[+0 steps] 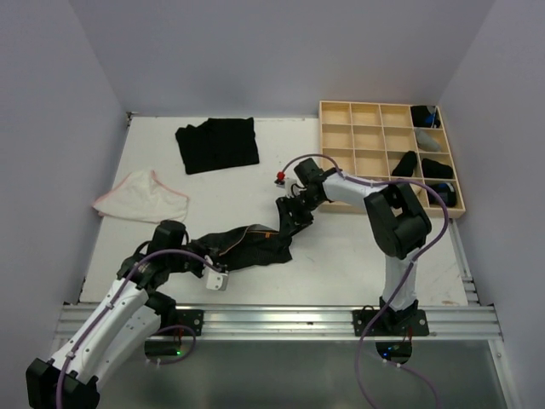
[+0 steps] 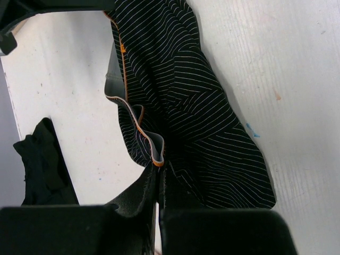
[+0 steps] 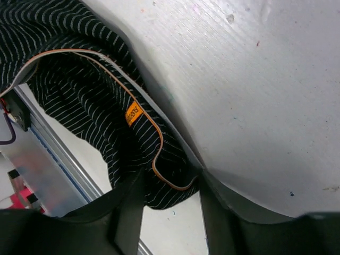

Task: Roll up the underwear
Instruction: Move the underwear to the center of the board

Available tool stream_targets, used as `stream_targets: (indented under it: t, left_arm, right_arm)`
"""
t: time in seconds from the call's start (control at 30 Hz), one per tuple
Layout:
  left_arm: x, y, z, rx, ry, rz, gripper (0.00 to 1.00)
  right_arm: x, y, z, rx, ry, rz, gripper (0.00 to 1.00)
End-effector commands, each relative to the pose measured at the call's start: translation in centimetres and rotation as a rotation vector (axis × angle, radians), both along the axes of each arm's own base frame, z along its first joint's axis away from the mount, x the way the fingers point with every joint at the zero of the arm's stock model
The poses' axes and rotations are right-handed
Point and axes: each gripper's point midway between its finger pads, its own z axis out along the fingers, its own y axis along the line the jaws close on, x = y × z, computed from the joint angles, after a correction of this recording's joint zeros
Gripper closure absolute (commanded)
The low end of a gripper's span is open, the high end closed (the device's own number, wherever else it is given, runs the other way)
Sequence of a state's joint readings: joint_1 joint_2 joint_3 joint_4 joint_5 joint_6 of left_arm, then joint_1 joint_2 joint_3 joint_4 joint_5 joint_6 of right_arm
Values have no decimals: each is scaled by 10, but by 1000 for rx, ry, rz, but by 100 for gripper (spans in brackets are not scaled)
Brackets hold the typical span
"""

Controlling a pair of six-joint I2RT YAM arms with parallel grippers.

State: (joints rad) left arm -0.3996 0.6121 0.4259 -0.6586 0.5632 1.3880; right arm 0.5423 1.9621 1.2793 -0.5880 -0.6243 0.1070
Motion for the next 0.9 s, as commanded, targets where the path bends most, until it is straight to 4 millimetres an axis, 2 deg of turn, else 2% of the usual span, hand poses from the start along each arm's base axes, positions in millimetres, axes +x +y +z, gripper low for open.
stream_targets:
  t: [0.0, 0.07, 0.13, 0.23, 0.27, 0.33, 0.37, 0.4, 0.43, 0.47, 0.53, 0.57, 0.6, 0.63, 0.67, 0.7, 0.73, 0.77, 0.8, 0.83, 0.87]
  left_arm:
    - [11, -6, 16, -27, -59, -1, 100]
    - [14, -5, 15, -25, -58, 15, 100]
    - [18, -3, 16, -30, -58, 44, 100]
    - [30, -1, 26, -78, -32, 160, 100]
    - [39, -3, 39, -113, -55, 194, 100]
    - [53, 0, 52, -190, -14, 341, 100]
    - [62, -2, 72, -238, -38, 371, 100]
    - [65, -3, 74, -267, 11, 416, 100]
    - [68, -6, 89, -304, 13, 432, 100]
    - [69, -7, 92, -326, 38, 453, 100]
    - [68, -11, 98, -374, 111, 498, 100]
    - [66, -12, 98, -381, 138, 503, 100]
    - [58, -18, 97, -380, 173, 457, 100]
    - [44, -19, 88, -340, 227, 419, 100]
    - [33, -22, 82, -313, 250, 360, 100]
    - [21, -26, 80, -294, 241, 266, 95]
    - [8, -24, 65, -255, 283, 242, 86]
    - [0, -24, 62, -226, 245, 166, 64]
    - [-6, -21, 55, -199, 244, 141, 51]
    - [-12, -17, 44, -171, 256, 136, 42]
    - [-11, -15, 42, -165, 243, 139, 37]
  right_arm:
    - [5, 13, 6, 45, 29, -11, 54]
    - [3, 17, 11, 66, 26, 14, 61]
    - [2, 21, 25, 111, 2, 40, 82]
    - [7, 19, 50, 154, -94, 83, 97]
    - [14, 18, 75, 180, -176, 92, 99]
    - [24, 14, 106, 219, -320, 137, 100]
    - [32, 9, 140, 248, -429, 137, 100]
    - [33, 7, 155, 268, -488, 152, 100]
    - [33, 4, 167, 279, -572, 202, 100]
    - [25, -2, 191, 304, -663, 229, 100]
    - [17, -8, 204, 322, -789, 310, 100]
    - [1, -17, 206, 329, -819, 352, 100]
    - [-4, -23, 205, 318, -890, 429, 100]
    - [-11, -29, 202, 304, -916, 473, 100]
    - [-28, -38, 183, 284, -866, 523, 100]
    - [-35, -46, 182, 275, -920, 592, 100]
    - [-52, -56, 160, 255, -855, 632, 100]
    - [-59, -62, 154, 244, -886, 695, 100]
    - [-67, -68, 144, 228, -851, 699, 100]
    - [-73, -74, 134, 210, -858, 747, 100]
    - [-84, -82, 113, 188, -819, 784, 100]
